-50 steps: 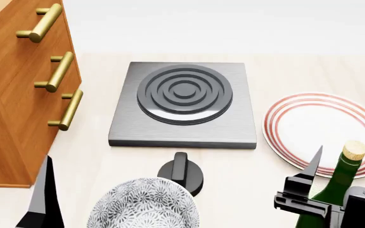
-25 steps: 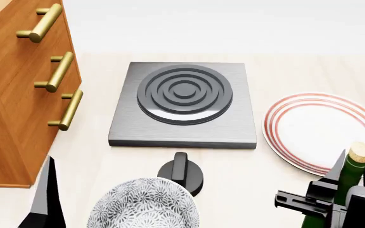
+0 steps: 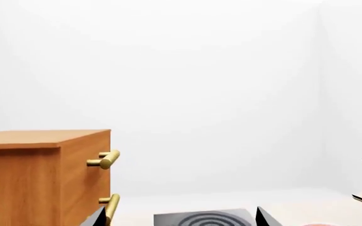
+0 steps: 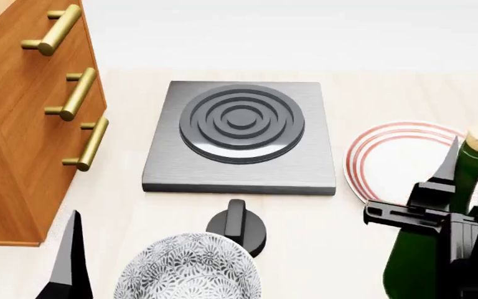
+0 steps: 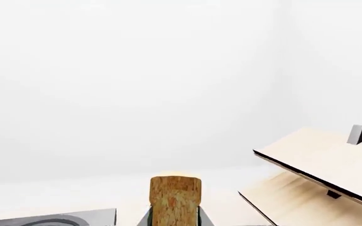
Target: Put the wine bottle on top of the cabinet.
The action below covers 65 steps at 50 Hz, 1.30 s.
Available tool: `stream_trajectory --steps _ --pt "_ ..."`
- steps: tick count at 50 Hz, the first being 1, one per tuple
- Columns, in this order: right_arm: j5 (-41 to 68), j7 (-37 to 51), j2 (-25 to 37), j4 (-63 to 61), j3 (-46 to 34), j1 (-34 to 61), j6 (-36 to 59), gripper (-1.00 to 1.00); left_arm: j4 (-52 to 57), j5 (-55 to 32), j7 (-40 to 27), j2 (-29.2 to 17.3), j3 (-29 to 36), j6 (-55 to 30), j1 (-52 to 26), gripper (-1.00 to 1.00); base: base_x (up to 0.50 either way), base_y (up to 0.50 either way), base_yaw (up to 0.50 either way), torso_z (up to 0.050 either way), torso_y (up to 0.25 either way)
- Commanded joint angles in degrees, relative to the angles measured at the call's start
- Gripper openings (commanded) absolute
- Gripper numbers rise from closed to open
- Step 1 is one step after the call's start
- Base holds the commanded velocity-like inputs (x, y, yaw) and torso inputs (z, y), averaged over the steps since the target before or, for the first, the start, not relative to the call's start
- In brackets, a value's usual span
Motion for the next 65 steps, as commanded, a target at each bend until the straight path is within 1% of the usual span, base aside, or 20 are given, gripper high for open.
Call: stream_trajectory --steps 1,3,7,14,17,20,27,34,44,48,51,58,65 --pt "3.6 -3.2 2.0 -3.3 -1.7 9.0 7.1 -1.00 -0.8 -0.1 -0.1 -0.2 0.8 0.1 0.0 1.00 0.00 0.00 0.00 0.000 0.000" --pt "5.7 -3.9 1.5 -3.2 -1.7 11.6 8.7 -1.00 -0.7 -0.1 -0.1 -0.2 1.3 -0.1 -0.2 1.00 0.00 0.00 0.00 0.000 0.005" --pt "6.4 -4.8 1.4 -2.4 -3.5 15.0 10.1 -1.00 -1.0 0.0 0.0 -0.4 1.7 -0.3 -0.2 1.00 0.00 0.00 0.00 0.000 0.000" --pt "6.6 -6.4 0.6 -1.1 -7.8 20.2 12.0 -1.00 -1.0 -0.3 0.0 -0.7 2.1 -0.4 -0.3 1.00 0.00 0.00 0.00 0.000 0.000" --pt "4.9 -6.9 1.2 -1.0 -11.0 22.4 12.6 -1.00 -0.8 -0.5 0.0 -0.7 2.2 -0.8 -0.5 1.00 0.00 0.00 0.00 0.000 0.000" --pt "5.7 -7.5 0.6 -0.9 -11.9 24.3 13.5 -1.00 -1.1 -0.5 0.0 -0.8 2.5 -0.6 -0.5 1.00 0.00 0.00 0.00 0.000 0.003" --pt "7.3 -8.4 -1.3 -1.0 -13.4 25.7 14.0 -1.00 -0.9 -1.0 0.0 -0.9 2.9 -0.8 -0.3 1.00 0.00 0.00 0.00 0.000 0.000" --pt "10.1 -8.5 -3.1 -1.8 -12.8 27.1 15.1 -1.00 -1.8 -2.7 0.3 -0.1 3.1 0.2 0.1 1.00 0.00 0.00 0.00 0.000 0.000" --pt "12.7 -8.4 -4.4 -4.2 -13.3 28.2 17.0 -1.00 -4.2 -2.4 1.4 1.7 7.5 0.2 -1.3 1.00 0.00 0.00 0.00 0.000 0.001" --pt "13.2 -8.3 -4.7 -5.0 -13.7 28.2 17.1 -1.00 -5.3 -2.6 2.0 2.3 8.9 -0.7 -2.6 1.00 0.00 0.00 0.00 0.000 0.000" --pt "13.4 -8.4 -4.8 -5.3 -14.0 28.4 17.1 -1.00 -7.3 -0.9 3.5 2.5 11.9 -1.4 -4.9 1.00 0.00 0.00 0.00 0.000 0.003" --pt "13.0 -8.5 -4.8 -5.3 -15.2 28.4 16.8 -1.00 -11.8 -4.5 6.0 3.5 10.4 -3.1 -10.2 1.00 0.00 0.00 0.00 0.000 0.000" --pt "12.8 -8.6 -5.3 -4.6 -15.9 28.2 16.1 -1.00 -15.8 -5.0 8.2 4.3 12.0 -5.4 -15.2 1.00 0.00 0.00 0.00 0.000 0.000"
